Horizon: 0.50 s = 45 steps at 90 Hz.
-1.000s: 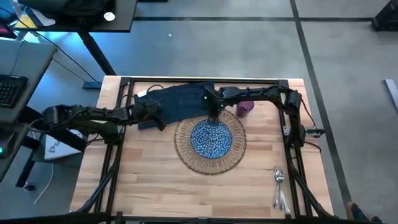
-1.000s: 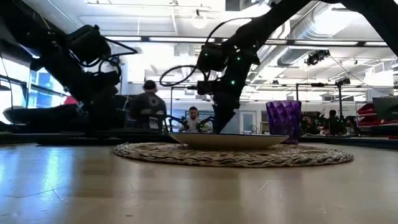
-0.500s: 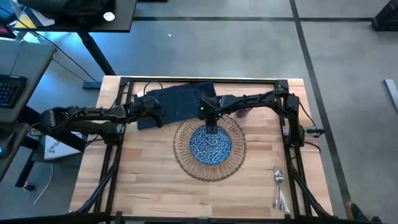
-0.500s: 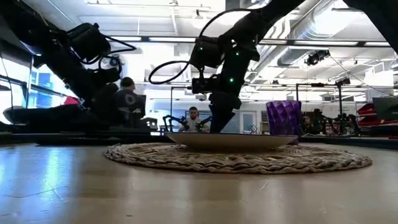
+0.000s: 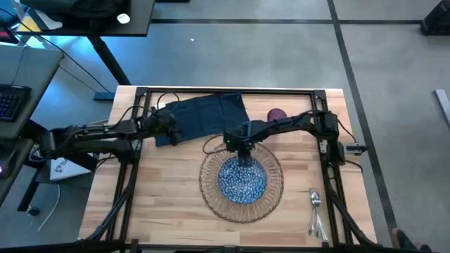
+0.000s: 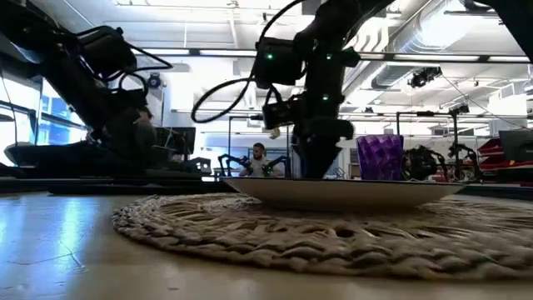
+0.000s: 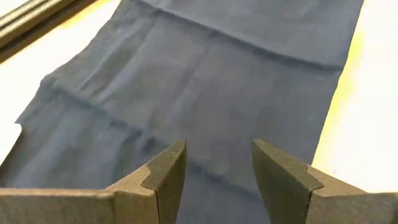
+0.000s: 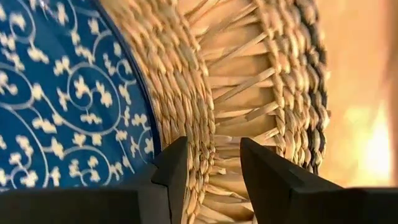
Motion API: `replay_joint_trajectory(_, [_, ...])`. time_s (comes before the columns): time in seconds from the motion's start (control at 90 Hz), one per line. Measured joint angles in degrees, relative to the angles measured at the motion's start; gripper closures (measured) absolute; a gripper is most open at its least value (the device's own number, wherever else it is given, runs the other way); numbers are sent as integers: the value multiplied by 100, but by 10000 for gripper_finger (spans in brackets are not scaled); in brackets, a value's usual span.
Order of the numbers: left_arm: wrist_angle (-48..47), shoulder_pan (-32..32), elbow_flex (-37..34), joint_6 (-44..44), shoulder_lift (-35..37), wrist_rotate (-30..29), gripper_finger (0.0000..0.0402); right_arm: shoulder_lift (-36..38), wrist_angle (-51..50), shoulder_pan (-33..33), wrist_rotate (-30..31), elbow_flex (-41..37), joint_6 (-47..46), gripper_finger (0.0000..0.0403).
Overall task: Set table place
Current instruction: Move the table mat to the bottom right of the table
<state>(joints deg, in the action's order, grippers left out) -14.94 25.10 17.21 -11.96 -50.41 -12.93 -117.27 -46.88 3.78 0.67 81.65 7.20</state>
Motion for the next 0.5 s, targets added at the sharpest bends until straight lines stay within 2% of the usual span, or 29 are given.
replay_joint_trajectory(0.233, [-297, -4, 0, -43, 251, -2, 238, 0, -842, -128, 105, -2, -89, 284])
replay_joint_trajectory(0.5, [-325, -4, 0, -40, 362, -4, 238, 9, 543, -123, 260, 0, -337, 284])
